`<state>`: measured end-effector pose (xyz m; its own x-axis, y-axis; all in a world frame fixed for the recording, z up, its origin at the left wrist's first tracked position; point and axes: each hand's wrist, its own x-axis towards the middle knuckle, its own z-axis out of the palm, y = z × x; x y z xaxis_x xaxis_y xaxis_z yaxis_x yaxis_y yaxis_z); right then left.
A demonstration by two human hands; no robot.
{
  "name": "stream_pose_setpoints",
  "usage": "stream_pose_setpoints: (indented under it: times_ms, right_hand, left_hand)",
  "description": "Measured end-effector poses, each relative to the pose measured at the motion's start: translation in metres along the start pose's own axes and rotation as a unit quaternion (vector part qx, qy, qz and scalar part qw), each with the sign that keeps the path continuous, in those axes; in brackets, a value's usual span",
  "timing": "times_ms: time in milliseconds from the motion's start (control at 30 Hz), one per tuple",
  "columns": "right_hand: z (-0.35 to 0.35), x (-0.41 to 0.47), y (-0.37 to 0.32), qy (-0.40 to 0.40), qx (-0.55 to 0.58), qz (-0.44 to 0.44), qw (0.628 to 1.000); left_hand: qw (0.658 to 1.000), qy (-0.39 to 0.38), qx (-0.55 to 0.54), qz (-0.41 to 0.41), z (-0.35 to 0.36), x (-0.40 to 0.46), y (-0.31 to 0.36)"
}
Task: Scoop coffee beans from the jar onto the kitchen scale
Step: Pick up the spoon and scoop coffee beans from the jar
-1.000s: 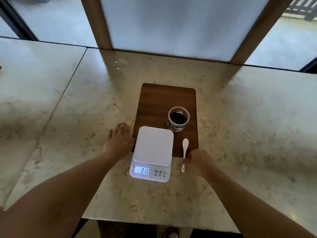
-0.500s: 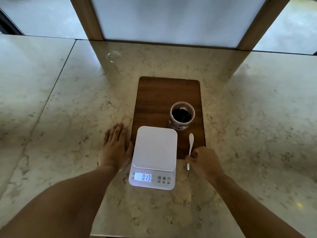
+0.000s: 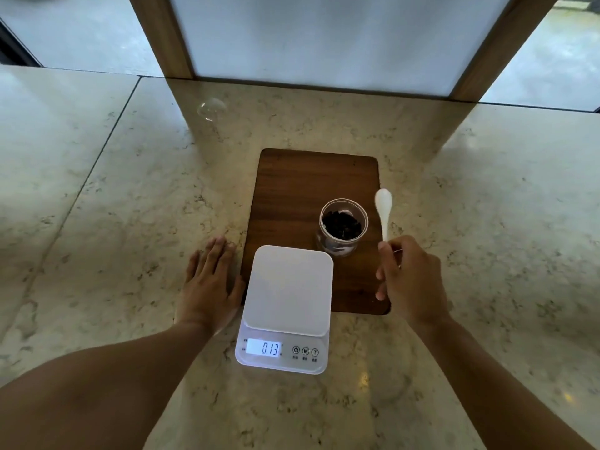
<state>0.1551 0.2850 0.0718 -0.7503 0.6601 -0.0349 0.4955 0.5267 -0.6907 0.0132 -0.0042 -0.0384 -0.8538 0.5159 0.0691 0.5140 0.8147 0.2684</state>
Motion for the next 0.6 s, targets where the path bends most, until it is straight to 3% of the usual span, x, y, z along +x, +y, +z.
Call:
stream_pose_setpoints:
  times_ms: [167, 600]
  right_hand:
    - [0.006, -0.005, -0.014, 0.038, -0.120, -0.085, 0.988]
    - [-0.002, 0.012, -0.025, 0.055, -0.265, -0.102, 0.957]
  left_hand:
    - [1.000, -0.005, 0.002, 0.002, 0.001, 0.000, -0.001]
    - [1.000, -0.009, -0.001, 0.001, -0.001, -0.001, -0.001]
